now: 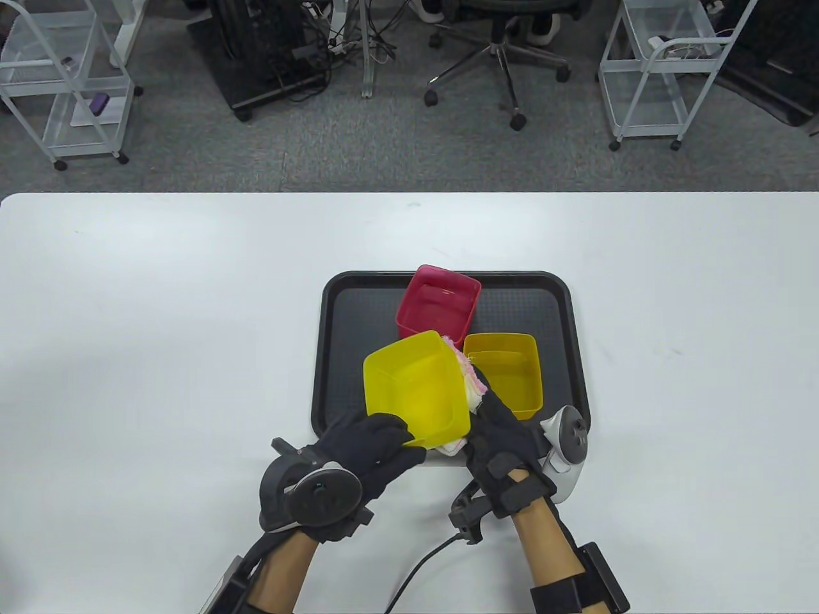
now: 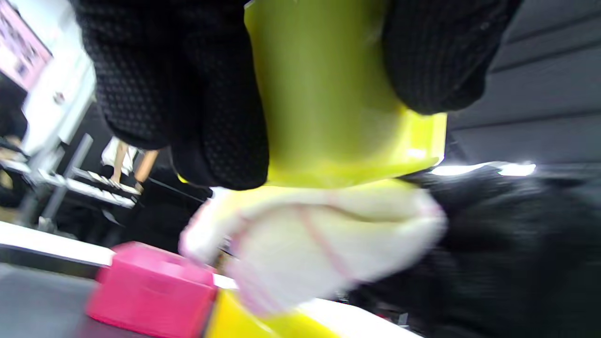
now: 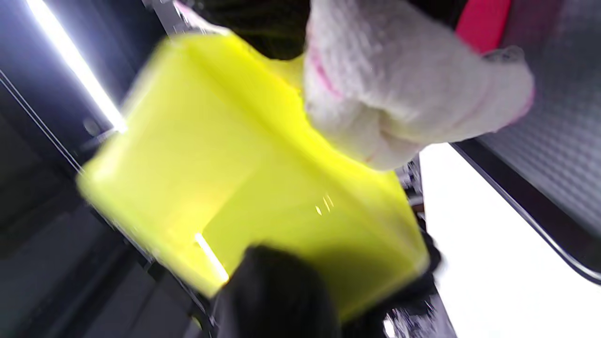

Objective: Wipe plastic food containers with dish cloth

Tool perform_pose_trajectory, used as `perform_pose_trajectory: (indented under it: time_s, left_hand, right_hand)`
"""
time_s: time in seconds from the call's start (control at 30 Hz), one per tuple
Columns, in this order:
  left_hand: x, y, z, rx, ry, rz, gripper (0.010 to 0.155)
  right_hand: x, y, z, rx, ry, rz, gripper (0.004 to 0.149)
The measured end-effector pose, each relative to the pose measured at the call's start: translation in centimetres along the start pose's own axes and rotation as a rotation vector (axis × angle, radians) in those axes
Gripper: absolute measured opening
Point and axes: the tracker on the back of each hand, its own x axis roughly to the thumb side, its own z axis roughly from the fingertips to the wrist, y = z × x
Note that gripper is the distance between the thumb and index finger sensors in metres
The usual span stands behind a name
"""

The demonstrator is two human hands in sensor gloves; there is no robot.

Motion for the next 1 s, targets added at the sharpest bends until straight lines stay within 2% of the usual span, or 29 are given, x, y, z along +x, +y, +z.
perform_pose_trajectory:
  time_s: [0.1, 0.23, 0.37, 0.5, 0.57, 0.8, 0.87, 0.97, 1.0]
  left_hand:
    - [1.2, -0.4, -0.2, -0.005, -0.039, 0.055, 0.041]
    - [1.3, -0.1, -0.3, 0.052, 0.001, 0.07, 0.041]
    - [-0.4, 0.6, -0.2, 0.068, 0.05, -0.058, 0.041]
    - [-3.0, 1.2, 0.1, 0.014, 0.098, -0.138, 0.041]
    - [-4.1, 1.5, 0.3, -0.013, 0.098, -0.168, 0.041]
    - [-5.9, 2.8, 0.9, 0.034, 0.089, -0.367, 0.042]
    - [-6.5, 2.9, 1.1, 0.004, 0.093, -0.471, 0.043]
    - [-8.2, 3.1, 1.5, -0.025, 0.156, -0.528, 0.044]
    - [-8.9, 3.4, 1.8, -0.031, 0.191, -0.534, 0.044]
  right_hand:
    - [-0.2, -0.1, 0.2, -0.04, 0.007, 0.016, 0.057]
    - [-1.1, 1.2, 0.1, 0.142, 0.115, 0.041, 0.057]
    - [-1.7, 2.7, 0.2, 0.3, 0.204, 0.025, 0.058]
    - [-2.1, 3.0, 0.2, 0.316, 0.243, 0.049, 0.058]
    - [-2.0, 2.7, 0.2, 0.286, 0.243, 0.039, 0.058]
    - [-0.7, 1.3, -0.1, 0.216, 0.163, 0.046, 0.055]
    - [-0.5, 1.1, -0.1, 0.196, 0.123, 0.053, 0.054]
    - [0.6, 1.2, 0.0, 0.143, 0.024, 0.173, 0.052]
    - [1.3, 1.5, -0.1, 0.134, -0.019, 0.267, 0.051]
